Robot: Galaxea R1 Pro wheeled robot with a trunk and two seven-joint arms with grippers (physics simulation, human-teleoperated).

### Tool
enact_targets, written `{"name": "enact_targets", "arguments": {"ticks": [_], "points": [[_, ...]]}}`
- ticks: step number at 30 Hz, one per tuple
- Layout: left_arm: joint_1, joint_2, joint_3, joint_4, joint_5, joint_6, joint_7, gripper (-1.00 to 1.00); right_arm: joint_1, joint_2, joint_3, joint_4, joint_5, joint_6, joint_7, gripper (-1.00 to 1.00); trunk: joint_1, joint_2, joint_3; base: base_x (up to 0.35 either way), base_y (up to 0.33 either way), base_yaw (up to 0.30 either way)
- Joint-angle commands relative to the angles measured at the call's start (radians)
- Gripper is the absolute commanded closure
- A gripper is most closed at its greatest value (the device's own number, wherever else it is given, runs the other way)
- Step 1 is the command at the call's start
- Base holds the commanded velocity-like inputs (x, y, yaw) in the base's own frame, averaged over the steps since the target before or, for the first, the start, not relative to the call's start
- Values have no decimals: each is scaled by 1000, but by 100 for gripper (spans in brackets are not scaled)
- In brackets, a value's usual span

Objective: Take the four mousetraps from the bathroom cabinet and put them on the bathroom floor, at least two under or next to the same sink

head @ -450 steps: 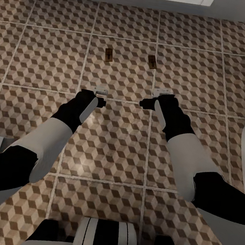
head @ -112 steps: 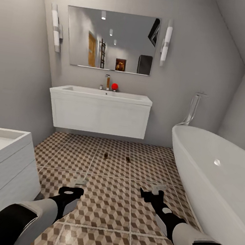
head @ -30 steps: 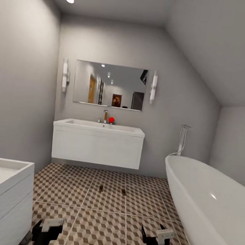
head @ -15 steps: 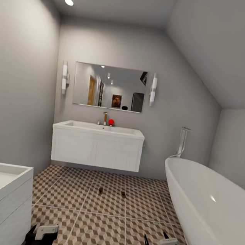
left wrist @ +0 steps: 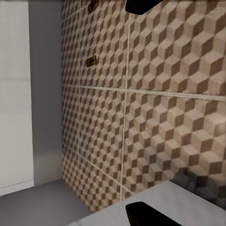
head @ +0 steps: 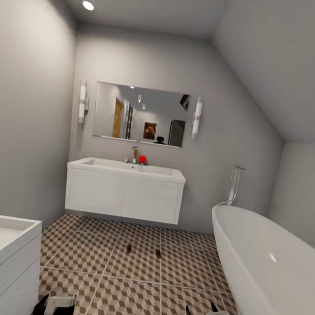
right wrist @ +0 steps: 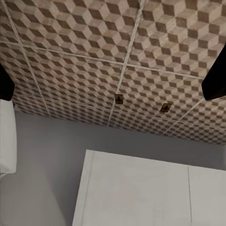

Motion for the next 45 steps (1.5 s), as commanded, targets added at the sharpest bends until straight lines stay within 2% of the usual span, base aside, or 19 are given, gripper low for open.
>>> {"name": "enact_targets", "arguments": {"ticks": [1,45], "points": [[0,0,-9,3,6,-5,-2,-100,0,0,5,1,-2,-3,1,-100,-4,7,2,0,0,0],[3,8,-9,3,6,3,-11,-100,2,6,3,1,-2,6,-6,-100,-173,315,140,0,0,0]]}}
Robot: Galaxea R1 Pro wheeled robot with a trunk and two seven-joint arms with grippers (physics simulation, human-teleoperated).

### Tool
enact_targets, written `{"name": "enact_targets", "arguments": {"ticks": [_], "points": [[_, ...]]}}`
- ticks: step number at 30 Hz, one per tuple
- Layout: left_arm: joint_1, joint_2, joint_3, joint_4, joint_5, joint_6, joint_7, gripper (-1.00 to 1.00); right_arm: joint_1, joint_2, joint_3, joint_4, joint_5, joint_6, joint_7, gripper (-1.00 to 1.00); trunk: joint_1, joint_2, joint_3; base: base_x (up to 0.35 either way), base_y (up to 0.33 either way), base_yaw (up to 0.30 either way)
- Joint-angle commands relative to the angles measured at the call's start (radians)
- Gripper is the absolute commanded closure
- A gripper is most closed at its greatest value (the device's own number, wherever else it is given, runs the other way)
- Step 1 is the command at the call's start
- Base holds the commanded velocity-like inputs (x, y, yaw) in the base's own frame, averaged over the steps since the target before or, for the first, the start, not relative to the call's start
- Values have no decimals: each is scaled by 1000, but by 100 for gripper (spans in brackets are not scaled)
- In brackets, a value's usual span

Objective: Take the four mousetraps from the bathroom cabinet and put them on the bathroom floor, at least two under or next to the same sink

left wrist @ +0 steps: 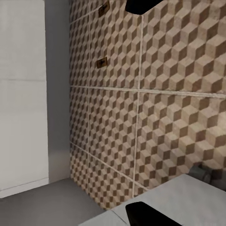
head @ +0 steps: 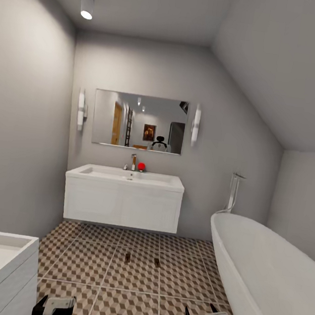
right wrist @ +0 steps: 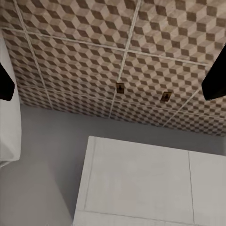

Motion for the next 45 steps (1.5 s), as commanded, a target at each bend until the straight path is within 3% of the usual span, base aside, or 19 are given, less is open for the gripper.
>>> {"name": "enact_targets", "arguments": {"ticks": [1,45], "points": [[-2,0,-9,3,5,-5,2,-100,-1,0,4,1,-1,-3,1,-100,-4,6,2,0,0,0],[-2,-3,-9,3,5,-5,2,-100,-1,2,4,1,-1,-1,1,-100,-173,314,140,0,0,0]]}}
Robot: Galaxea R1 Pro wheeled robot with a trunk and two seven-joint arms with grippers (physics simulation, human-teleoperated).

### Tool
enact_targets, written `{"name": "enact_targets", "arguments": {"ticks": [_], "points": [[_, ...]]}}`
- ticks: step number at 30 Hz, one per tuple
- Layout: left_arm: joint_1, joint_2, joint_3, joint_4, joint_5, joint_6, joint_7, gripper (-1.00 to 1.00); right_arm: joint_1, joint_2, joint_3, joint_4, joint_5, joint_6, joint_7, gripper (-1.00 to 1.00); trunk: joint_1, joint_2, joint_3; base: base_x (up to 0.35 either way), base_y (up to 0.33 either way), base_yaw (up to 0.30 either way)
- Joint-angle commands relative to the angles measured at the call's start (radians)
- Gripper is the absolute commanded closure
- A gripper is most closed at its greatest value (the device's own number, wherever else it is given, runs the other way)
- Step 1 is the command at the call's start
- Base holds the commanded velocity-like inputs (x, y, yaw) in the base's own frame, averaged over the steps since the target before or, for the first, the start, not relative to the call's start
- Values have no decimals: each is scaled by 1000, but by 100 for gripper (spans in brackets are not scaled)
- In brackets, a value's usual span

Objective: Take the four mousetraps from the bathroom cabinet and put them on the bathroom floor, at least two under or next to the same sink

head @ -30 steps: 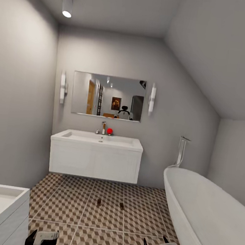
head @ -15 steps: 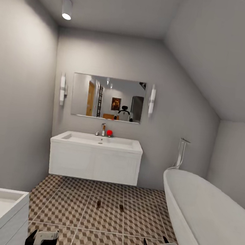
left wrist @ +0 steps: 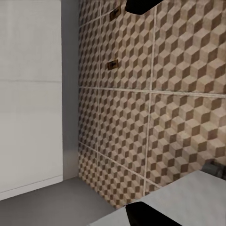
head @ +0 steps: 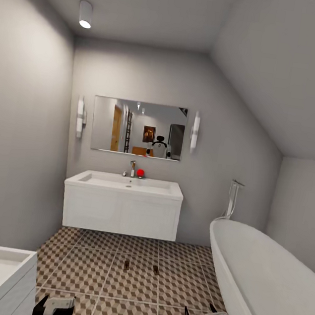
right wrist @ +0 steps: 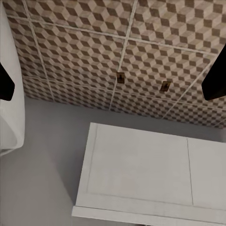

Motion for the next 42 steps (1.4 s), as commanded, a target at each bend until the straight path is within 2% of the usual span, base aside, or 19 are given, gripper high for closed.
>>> {"name": "enact_targets", "arguments": {"ticks": [1,42], "points": [[-2,-1,-9,3,6,-5,3,-100,-1,0,4,1,-1,-3,1,-100,-4,6,2,0,0,0],[-2,-2,-9,3,6,-5,3,-100,-1,2,4,1,-1,-3,2,-100,-161,293,130,0,0,0]]}}
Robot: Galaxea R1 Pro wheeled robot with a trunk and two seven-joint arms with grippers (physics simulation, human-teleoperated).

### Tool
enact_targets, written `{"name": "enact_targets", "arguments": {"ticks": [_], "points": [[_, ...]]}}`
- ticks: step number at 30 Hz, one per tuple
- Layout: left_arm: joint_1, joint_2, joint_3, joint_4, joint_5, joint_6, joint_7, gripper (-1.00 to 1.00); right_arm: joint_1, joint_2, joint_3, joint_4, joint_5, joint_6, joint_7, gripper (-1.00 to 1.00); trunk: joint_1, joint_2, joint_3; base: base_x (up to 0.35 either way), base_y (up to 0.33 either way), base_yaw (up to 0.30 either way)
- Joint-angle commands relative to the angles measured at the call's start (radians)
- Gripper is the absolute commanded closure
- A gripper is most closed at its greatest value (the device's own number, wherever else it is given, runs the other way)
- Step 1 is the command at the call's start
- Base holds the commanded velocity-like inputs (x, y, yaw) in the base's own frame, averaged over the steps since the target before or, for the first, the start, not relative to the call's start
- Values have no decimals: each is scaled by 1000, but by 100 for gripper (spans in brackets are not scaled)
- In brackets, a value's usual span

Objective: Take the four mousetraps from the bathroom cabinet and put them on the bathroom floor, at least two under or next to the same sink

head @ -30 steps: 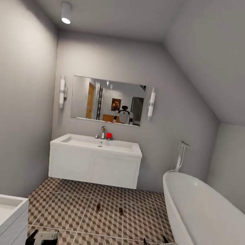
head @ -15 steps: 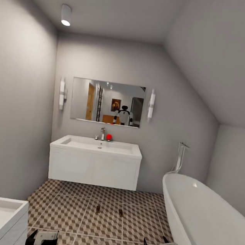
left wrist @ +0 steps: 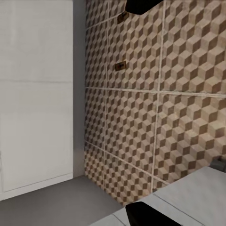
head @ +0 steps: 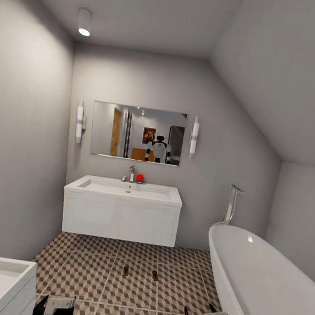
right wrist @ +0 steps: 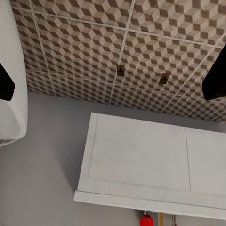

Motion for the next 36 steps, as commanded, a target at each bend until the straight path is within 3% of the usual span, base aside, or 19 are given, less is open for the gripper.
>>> {"name": "enact_targets", "arguments": {"ticks": [1,10,36], "points": [[-2,-1,-9,3,6,-5,3,-100,-1,0,4,0,-1,-3,1,-100,-4,6,2,0,0,0],[-2,-1,-9,3,6,-5,3,-100,-1,3,4,0,-1,-3,0,-100,-38,69,26,0,0,0],[-2,-1,-9,3,6,-5,3,-100,-1,3,4,0,-1,-3,0,-100,-138,251,67,0,0,0]]}}
